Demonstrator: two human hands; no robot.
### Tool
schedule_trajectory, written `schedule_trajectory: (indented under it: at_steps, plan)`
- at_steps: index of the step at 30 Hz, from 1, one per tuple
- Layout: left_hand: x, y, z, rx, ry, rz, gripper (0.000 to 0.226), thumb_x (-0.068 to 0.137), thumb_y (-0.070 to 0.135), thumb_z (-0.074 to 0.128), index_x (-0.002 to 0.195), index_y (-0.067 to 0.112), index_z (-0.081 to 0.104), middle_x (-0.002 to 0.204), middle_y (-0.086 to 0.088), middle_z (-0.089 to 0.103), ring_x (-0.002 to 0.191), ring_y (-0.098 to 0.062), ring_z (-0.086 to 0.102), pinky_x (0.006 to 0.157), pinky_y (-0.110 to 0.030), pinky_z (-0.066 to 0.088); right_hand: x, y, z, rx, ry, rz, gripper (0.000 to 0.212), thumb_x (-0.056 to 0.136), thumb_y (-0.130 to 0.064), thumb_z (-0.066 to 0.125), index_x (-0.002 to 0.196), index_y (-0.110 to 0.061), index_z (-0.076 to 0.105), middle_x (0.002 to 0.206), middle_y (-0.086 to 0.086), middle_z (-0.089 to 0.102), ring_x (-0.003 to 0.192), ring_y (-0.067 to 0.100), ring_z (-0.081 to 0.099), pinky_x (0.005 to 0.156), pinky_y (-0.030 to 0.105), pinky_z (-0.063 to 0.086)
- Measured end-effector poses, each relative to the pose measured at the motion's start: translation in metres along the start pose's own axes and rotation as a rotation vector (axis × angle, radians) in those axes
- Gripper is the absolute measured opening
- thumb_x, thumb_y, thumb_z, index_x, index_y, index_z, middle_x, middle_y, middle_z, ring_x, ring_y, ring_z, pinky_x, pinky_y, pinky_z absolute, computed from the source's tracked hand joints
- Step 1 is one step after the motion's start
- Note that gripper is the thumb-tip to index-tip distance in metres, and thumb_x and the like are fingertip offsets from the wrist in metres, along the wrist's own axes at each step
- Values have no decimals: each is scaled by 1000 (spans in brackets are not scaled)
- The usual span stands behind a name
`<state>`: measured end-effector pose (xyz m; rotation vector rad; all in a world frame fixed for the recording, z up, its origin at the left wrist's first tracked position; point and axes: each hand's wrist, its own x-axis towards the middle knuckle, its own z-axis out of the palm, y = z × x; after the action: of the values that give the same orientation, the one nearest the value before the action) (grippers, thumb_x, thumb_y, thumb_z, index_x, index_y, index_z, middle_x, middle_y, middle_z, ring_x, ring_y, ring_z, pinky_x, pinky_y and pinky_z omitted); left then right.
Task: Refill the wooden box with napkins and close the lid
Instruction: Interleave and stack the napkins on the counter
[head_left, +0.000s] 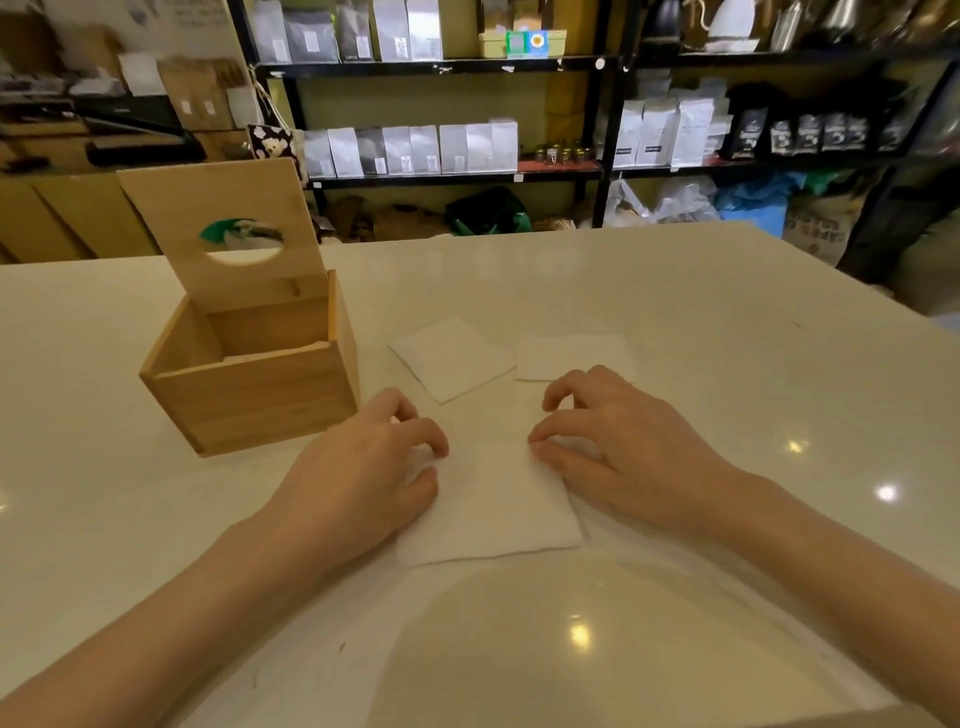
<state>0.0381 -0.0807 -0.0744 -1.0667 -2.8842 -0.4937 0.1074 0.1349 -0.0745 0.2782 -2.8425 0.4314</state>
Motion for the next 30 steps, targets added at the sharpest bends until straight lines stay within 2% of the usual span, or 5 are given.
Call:
schedule_trajectory:
  at_steps: [5, 9, 14, 18, 30]
  plan:
    - [40, 15, -8, -65, 81, 140, 23, 83, 41, 50, 100, 31, 60, 102, 12, 48, 84, -9, 53, 64, -24, 42, 18, 48, -29, 44, 76, 71, 27, 91, -27, 49, 116, -24, 58, 113, -6, 64, 103, 13, 52, 82, 24, 35]
    - [101, 23, 12, -42, 153, 260, 28, 90, 29, 46, 115, 21, 57, 122, 2, 55, 111, -14, 48, 88, -27, 39, 40, 89, -32, 87, 103, 205, 31, 92, -19, 48, 123, -24, 53, 119, -2, 62, 109, 18, 53, 84, 27, 37]
    - [167, 19, 38, 23, 121, 97, 36, 95, 25, 37, 129, 16, 45, 139, -4, 45, 128, -22, 34, 103, -37, 29, 64, 109, -12, 14, 72, 368, 35, 95, -23, 40, 129, -19, 48, 134, 6, 52, 124, 24, 44, 101, 36, 32]
    - [183, 9, 47, 46, 55, 98, 33, 92, 26, 42, 121, 17, 55, 135, -5, 49, 127, -24, 36, 99, -40, 35, 65, 113, 1, -63, 19, 353, 36, 93, -29, 43, 126, -16, 51, 132, 5, 54, 124, 23, 42, 103, 39, 33]
    - [183, 14, 49, -114, 224, 142, 14, 85, 17, 55, 88, 14, 68, 101, -4, 68, 98, -22, 54, 85, -38, 42, 64, 114, 2, 19, 263, 351, 15, 86, -16, 56, 93, -14, 68, 98, 6, 69, 99, 24, 55, 91, 39, 40]
